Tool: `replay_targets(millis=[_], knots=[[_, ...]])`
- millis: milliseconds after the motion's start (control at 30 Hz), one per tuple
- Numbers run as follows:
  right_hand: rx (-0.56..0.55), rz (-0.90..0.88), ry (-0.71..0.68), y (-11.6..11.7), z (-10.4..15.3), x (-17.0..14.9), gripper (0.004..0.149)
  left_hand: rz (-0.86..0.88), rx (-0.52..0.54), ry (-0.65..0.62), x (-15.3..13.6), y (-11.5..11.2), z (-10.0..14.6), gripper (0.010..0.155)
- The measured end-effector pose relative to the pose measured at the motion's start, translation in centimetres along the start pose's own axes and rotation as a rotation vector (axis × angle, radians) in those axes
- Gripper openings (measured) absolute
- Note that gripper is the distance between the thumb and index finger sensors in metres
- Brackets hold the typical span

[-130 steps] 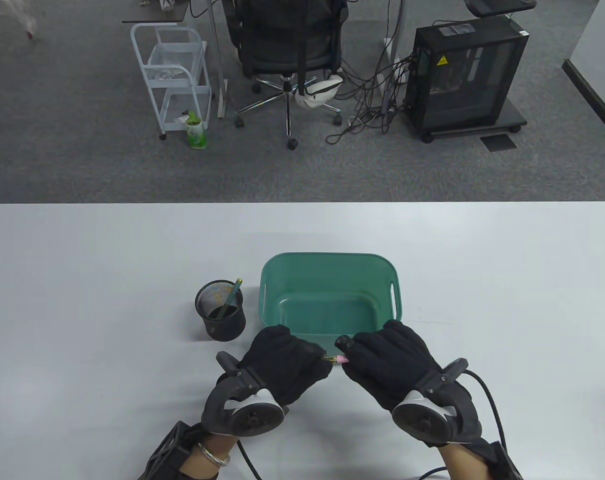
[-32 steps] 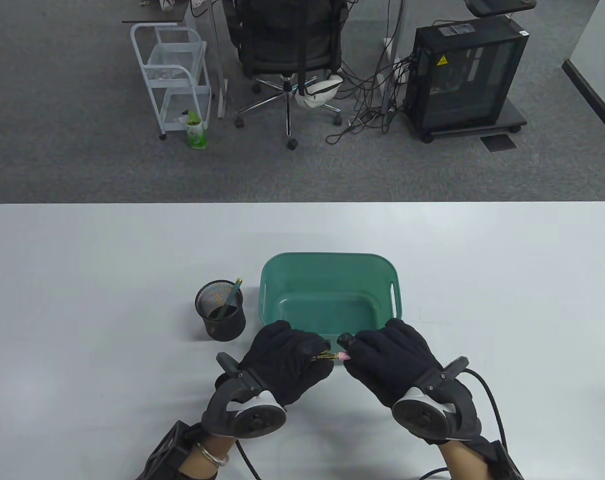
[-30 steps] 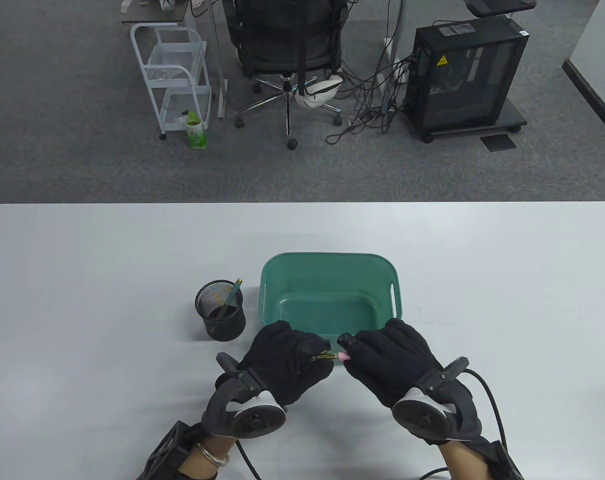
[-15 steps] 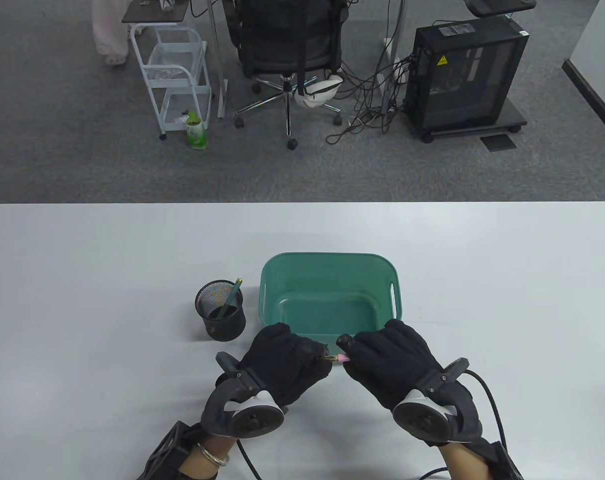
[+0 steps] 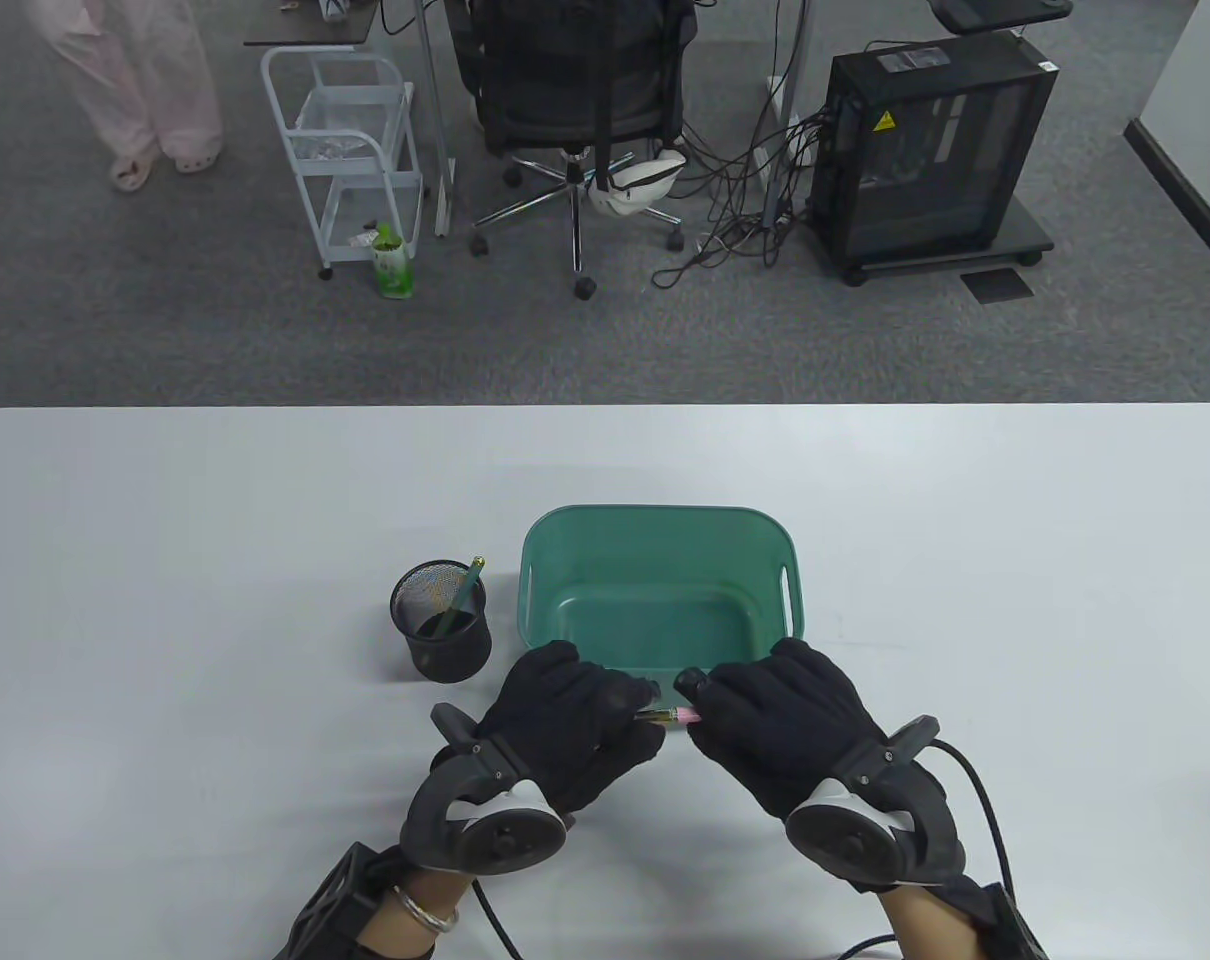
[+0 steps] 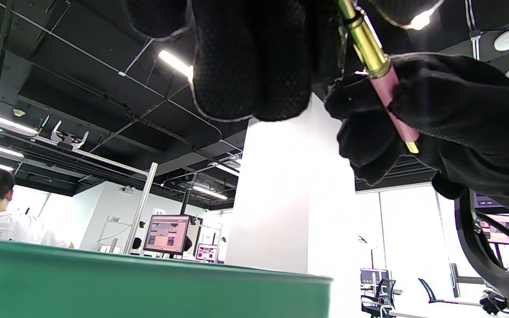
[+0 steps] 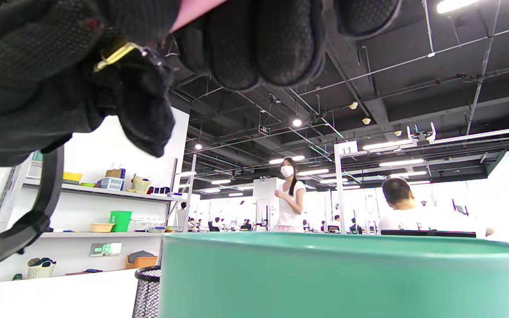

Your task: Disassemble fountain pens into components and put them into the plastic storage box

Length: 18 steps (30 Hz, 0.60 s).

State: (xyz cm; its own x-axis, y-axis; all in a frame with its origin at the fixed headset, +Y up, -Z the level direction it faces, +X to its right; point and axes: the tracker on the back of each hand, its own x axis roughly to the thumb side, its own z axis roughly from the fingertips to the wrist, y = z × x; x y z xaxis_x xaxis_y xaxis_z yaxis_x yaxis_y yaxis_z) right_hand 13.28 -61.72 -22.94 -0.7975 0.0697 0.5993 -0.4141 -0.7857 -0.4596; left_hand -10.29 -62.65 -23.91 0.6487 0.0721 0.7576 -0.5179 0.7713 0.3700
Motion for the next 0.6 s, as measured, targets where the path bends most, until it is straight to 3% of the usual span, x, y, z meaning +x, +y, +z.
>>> replay_targets(millis=[367,600], knots=[[-0.003,0.006,0.008,-0.13,-0.01,-0.24,0.045,-0.011,-0.028,-0.012,0.11,-0.09,0.05,0.064],[-0.003,0.005,0.007,-0.14,0.0,-0.25,0.045,-0.025,-0.024,-0.01,0.19,-0.11,0.03,0.056]])
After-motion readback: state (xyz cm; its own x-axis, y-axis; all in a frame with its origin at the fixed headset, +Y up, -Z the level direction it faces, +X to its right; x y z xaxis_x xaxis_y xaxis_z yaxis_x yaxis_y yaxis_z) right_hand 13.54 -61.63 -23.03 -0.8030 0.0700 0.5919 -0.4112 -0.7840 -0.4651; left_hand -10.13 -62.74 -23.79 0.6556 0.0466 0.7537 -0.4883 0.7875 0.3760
